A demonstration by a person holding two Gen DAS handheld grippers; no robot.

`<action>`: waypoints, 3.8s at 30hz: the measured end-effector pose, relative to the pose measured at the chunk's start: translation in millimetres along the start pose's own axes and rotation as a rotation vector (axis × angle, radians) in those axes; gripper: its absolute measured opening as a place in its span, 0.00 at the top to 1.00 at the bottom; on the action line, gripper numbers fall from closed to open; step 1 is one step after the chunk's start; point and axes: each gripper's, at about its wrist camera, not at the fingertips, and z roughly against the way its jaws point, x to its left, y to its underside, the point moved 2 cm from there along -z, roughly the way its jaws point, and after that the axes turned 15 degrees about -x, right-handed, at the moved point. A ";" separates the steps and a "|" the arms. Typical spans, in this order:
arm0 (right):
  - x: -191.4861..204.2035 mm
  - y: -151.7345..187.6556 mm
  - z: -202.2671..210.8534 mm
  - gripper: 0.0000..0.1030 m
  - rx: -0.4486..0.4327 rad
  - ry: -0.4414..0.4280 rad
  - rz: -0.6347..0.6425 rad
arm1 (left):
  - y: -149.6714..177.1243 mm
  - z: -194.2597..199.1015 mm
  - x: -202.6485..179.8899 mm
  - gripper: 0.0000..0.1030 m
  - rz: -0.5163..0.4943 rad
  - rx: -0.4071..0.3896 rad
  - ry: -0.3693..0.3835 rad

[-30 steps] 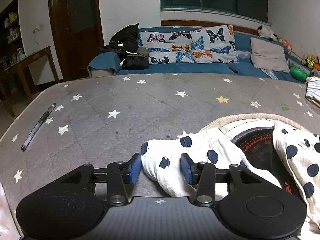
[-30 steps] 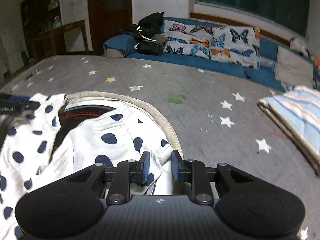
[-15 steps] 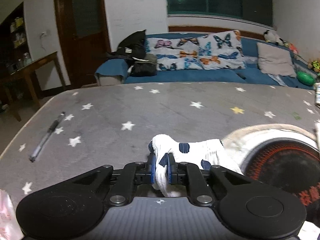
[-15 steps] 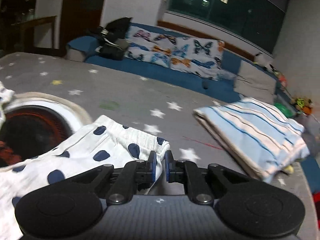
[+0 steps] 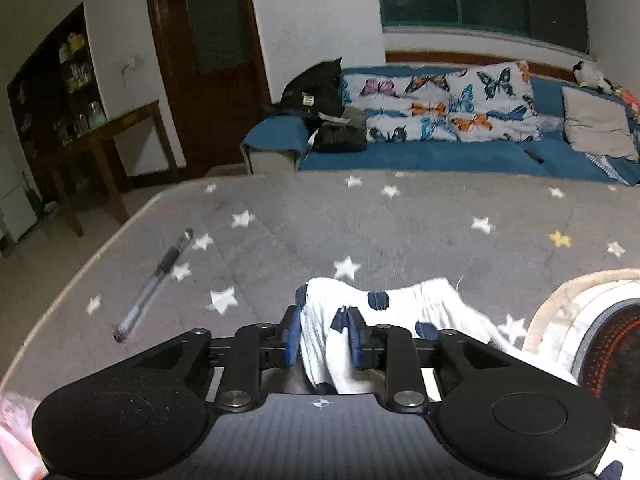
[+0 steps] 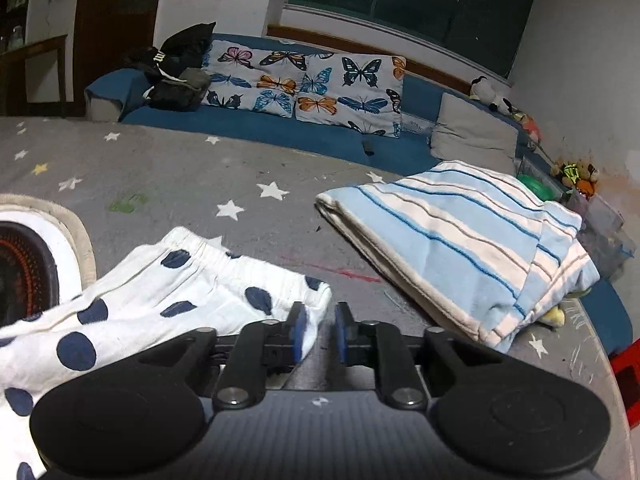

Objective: Fold clothes

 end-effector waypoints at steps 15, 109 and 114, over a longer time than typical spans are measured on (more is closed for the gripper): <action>43.4 -23.6 20.4 0.77 -0.036 -0.189 0.008 | -18.7 10.7 -36.9 0.78 -0.025 -0.008 0.173; 47.3 37.6 97.3 0.37 0.034 -0.264 -0.077 | 69.7 133.1 -1.3 0.43 -0.103 -0.022 0.076; 44.1 31.2 111.1 0.37 -0.003 -0.270 -0.085 | 64.3 138.3 4.4 0.43 -0.067 -0.012 0.047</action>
